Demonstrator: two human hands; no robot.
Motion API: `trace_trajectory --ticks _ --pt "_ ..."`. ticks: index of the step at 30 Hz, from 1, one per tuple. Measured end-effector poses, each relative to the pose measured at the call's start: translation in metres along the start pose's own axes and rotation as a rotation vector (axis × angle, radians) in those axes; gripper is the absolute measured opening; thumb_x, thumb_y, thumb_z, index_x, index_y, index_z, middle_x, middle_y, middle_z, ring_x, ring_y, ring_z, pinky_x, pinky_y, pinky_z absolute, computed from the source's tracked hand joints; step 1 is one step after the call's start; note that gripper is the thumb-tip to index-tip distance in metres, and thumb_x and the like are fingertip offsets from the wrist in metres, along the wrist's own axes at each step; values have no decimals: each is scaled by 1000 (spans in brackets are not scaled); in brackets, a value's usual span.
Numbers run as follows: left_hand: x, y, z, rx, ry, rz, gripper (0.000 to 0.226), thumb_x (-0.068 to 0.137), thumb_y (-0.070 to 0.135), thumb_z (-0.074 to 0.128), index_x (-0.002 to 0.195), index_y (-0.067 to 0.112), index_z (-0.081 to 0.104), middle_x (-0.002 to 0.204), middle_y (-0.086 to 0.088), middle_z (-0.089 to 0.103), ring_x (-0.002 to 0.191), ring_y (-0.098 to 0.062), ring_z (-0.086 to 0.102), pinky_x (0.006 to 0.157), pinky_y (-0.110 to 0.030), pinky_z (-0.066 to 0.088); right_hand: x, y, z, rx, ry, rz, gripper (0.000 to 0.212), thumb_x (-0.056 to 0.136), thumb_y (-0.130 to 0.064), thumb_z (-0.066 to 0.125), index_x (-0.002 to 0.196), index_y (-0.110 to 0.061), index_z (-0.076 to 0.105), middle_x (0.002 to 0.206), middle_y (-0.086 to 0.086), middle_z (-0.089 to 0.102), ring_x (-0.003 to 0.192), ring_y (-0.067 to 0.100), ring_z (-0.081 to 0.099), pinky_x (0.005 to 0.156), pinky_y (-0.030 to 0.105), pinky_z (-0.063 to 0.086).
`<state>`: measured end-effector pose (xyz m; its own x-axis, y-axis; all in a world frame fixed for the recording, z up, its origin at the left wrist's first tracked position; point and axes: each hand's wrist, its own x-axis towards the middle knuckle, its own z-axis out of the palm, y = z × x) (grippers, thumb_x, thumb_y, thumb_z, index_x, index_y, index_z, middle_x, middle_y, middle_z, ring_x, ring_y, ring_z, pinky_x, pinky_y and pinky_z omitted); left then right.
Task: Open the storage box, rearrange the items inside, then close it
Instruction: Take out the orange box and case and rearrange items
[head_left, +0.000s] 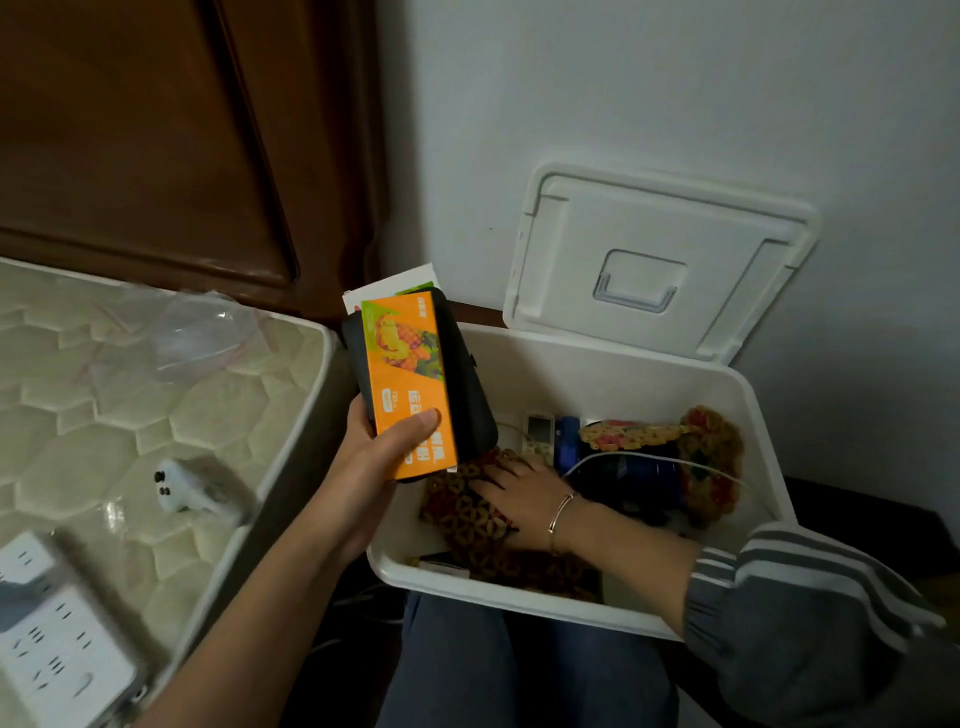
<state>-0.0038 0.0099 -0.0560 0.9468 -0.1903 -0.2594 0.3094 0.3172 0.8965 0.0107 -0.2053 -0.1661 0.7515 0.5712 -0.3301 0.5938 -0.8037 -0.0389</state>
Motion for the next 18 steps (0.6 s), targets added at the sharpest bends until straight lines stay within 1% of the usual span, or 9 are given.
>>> trace_trajectory --ticks 3,6,8,10,11,13,15,16,18 --pt "-1 -2 -4 -39 -11 -8 82 70 32 77 142 22 40 131 -12 61 117 -29 61 92 -42 49 0 7 -5 -74 -31 -69 69 86 -44 55 143 -13 31 143 16 39 130 32 38 107 42 30" --pt "-3 -2 -7 -54 -22 -13 84 69 35 78 142 24 39 133 -11 60 119 -29 60 91 -41 50 -8 13 -12 -112 15 -102 45 98 -30 37 138 -9 41 138 14 48 124 28 47 102 40 39" --pt "-2 -2 -7 -44 -18 -6 81 72 33 76 143 25 38 133 -11 59 118 -29 61 89 -41 50 -17 16 -19 -115 96 -92 36 100 -21 31 130 -10 48 125 11 58 109 25 57 87 39 49" --pt "-2 -3 -6 -29 -13 -1 76 75 30 73 142 26 38 132 -12 59 116 -29 61 88 -42 51 -30 19 -22 -129 203 -97 32 98 -18 36 124 -12 55 109 6 66 93 23 63 69 36 53" --pt "-1 -4 -7 -22 -16 3 76 75 31 73 142 26 38 132 -12 59 116 -30 61 88 -42 50 -39 20 -22 -119 217 -107 33 97 -20 38 125 -14 56 107 5 67 92 22 64 67 35 53" --pt "-2 -4 -7 -18 -23 10 80 71 34 76 142 26 38 132 -12 59 117 -29 61 89 -43 50 -56 18 -18 8 84 -113 39 99 -31 38 135 -18 49 129 4 58 113 21 57 86 38 50" --pt "-2 -4 -8 -25 -26 10 85 68 37 77 142 27 38 133 -10 59 118 -28 60 91 -43 49 -70 12 -14 145 -157 -117 49 97 -41 41 142 -20 40 150 4 38 134 19 38 107 39 37" --pt "-2 -4 -8 -31 -28 9 87 67 38 77 143 27 37 133 -10 59 119 -28 60 94 -44 49 -74 10 -14 178 -230 -117 51 97 -42 44 143 -20 40 152 3 34 137 18 34 111 38 32" --pt "-3 -4 -8 -38 -37 11 88 66 39 77 144 27 36 134 -10 59 119 -28 60 97 -45 48 -74 9 -19 295 -192 -78 44 97 -37 46 136 -17 50 142 6 48 127 20 45 106 37 37"
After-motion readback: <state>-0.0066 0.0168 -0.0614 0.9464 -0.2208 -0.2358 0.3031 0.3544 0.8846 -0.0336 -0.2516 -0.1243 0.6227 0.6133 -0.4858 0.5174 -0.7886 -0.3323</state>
